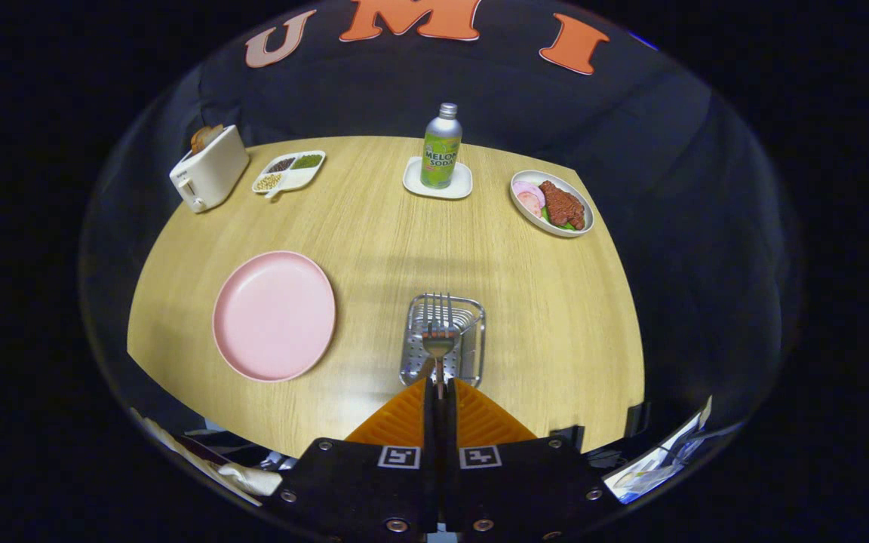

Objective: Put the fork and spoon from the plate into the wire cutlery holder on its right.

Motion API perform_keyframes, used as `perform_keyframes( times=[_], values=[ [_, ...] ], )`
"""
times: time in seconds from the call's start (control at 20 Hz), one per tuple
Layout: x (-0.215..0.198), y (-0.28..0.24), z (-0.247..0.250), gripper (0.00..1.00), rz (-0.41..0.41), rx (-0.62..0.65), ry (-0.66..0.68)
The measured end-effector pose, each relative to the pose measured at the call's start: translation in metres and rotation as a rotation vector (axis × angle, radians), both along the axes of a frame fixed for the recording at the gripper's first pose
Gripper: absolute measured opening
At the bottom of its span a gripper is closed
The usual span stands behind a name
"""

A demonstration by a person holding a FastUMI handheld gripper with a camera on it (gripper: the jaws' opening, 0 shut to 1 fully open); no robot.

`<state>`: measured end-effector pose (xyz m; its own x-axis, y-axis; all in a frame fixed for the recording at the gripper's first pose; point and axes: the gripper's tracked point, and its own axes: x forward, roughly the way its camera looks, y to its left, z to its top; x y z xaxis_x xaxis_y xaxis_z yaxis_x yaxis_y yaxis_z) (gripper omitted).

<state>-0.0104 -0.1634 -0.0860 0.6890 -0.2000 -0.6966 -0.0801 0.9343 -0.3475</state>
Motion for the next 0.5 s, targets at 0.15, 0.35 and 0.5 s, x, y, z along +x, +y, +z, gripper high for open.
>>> perform_keyframes(
  times=[0.15,0.35,0.5],
  values=[
    [0.005,-0.006,-0.005,0.05,-0.005,-0.023,0.075],
    [0.009,-0.003,-0.020,0.05,0.023,-0.041,0.178],
    [0.013,-0.007,-0.031,0.05,0.030,-0.088,0.258]
  ],
)
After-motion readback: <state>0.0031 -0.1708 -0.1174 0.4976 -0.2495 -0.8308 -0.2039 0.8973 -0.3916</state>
